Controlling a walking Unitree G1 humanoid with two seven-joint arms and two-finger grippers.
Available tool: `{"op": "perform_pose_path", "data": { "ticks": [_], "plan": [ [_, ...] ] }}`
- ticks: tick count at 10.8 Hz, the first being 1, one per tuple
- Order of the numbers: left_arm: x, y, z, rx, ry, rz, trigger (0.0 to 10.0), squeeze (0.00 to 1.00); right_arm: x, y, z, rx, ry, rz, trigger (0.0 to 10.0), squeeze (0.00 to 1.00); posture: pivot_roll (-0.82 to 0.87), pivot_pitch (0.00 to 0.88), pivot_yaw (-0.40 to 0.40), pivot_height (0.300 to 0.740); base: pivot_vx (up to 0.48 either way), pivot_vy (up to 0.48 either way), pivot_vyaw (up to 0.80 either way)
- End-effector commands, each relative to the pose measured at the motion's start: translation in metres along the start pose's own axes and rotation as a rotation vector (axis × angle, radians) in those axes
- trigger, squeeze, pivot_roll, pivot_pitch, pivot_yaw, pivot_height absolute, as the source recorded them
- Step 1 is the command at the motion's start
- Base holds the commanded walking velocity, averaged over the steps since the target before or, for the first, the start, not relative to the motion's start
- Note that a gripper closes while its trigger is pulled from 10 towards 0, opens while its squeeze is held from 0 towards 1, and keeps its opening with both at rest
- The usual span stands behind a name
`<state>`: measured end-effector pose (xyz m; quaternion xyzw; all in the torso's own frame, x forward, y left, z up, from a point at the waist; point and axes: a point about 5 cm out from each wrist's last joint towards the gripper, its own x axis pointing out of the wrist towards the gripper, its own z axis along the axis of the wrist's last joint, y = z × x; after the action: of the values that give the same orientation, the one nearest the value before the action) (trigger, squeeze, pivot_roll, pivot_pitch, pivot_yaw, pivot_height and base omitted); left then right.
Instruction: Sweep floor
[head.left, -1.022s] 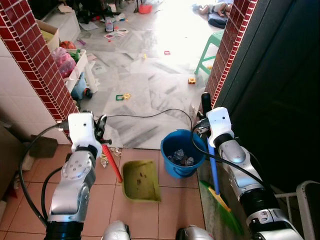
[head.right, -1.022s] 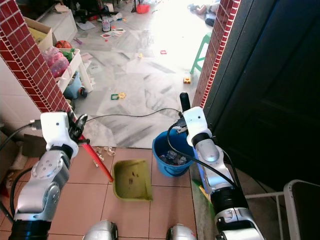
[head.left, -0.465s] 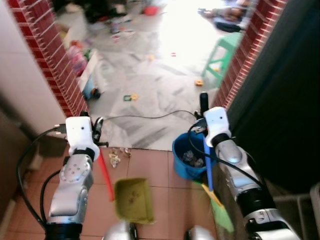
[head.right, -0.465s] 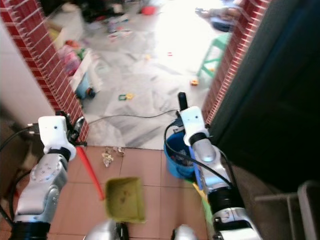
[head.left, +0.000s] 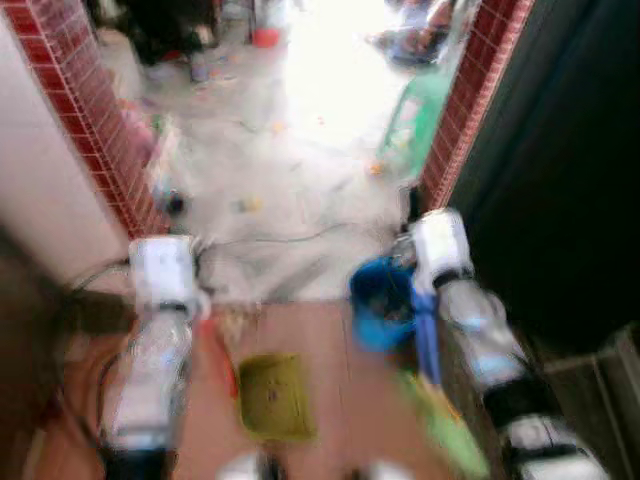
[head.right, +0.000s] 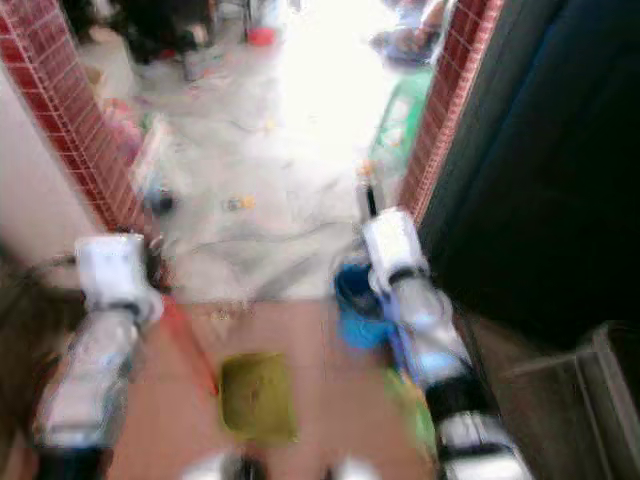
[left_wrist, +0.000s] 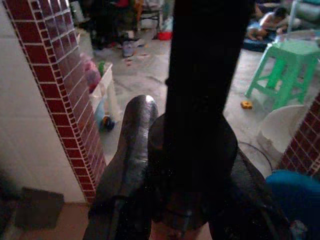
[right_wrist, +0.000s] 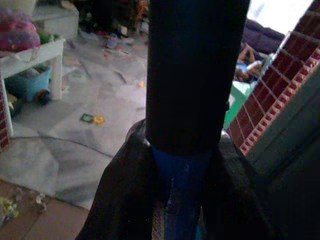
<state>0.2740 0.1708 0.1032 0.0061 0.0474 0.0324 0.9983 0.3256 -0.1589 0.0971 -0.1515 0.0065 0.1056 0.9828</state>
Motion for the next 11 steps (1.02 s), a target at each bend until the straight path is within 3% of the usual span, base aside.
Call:
{"op": "perform_pose_path", "data": {
  "ticks": [1,2,3,8,11],
  "plan": [
    [0.003,0.004,0.015,0.014,-0.070,0.019,0.0,0.00,0.004,-0.001,0.011,-0.020,-0.045,0.001,10.0,0.00,0.01,0.000,-0.017,0.740,0.000,0.480,0.00],
    [0.004,0.004,0.014,0.015,-0.069,0.020,6.9,0.00,0.004,-0.001,0.011,-0.022,-0.046,0.001,10.0,0.00,0.01,0.000,-0.018,0.740,0.000,0.480,0.00],
    [0.004,0.005,0.013,0.015,-0.068,0.016,10.0,0.00,0.004,0.000,0.011,-0.022,-0.046,0.002,10.0,0.00,0.01,0.000,-0.018,0.740,0.000,0.356,0.00],
    [0.006,0.007,0.018,0.025,-0.101,0.049,10.0,0.00,0.006,0.000,0.012,-0.024,-0.049,-0.001,10.0,0.00,0.01,0.000,-0.020,0.740,0.000,0.000,0.00],
    [0.006,0.017,0.024,0.045,-0.131,0.105,10.0,0.00,0.007,-0.002,0.026,-0.053,-0.134,-0.014,10.0,0.00,0.02,0.000,-0.020,0.740,0.000,0.000,0.00]
  ]
}}
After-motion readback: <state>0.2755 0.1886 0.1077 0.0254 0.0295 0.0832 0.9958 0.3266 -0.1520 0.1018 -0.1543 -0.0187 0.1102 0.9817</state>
